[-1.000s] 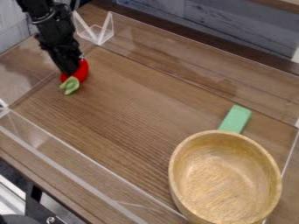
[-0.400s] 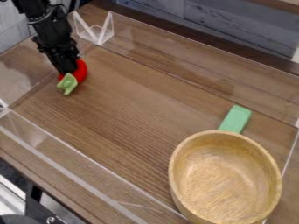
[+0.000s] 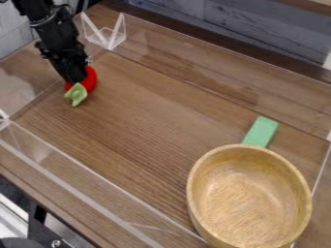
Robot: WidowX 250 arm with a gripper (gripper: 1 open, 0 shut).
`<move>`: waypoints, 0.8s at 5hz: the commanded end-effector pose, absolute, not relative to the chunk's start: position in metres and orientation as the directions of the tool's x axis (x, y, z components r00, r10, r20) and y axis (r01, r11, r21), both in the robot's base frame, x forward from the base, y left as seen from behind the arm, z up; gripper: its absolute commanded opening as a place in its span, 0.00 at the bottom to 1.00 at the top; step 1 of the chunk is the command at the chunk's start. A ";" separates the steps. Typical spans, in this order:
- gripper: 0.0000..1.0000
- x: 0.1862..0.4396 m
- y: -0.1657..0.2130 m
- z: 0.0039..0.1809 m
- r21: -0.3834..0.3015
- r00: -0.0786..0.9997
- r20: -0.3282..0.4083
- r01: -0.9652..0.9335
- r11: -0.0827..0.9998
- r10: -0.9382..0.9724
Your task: Move the red object to the left side of the table
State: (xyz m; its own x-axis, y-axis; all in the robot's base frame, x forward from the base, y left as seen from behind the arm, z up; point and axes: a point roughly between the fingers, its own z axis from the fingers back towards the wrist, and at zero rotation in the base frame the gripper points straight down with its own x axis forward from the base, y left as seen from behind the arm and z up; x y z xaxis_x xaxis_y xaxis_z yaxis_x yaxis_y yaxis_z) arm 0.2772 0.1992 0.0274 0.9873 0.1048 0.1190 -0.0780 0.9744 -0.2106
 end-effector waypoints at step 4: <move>1.00 0.288 0.184 0.055 -0.260 0.979 0.159 -0.081 0.962 0.125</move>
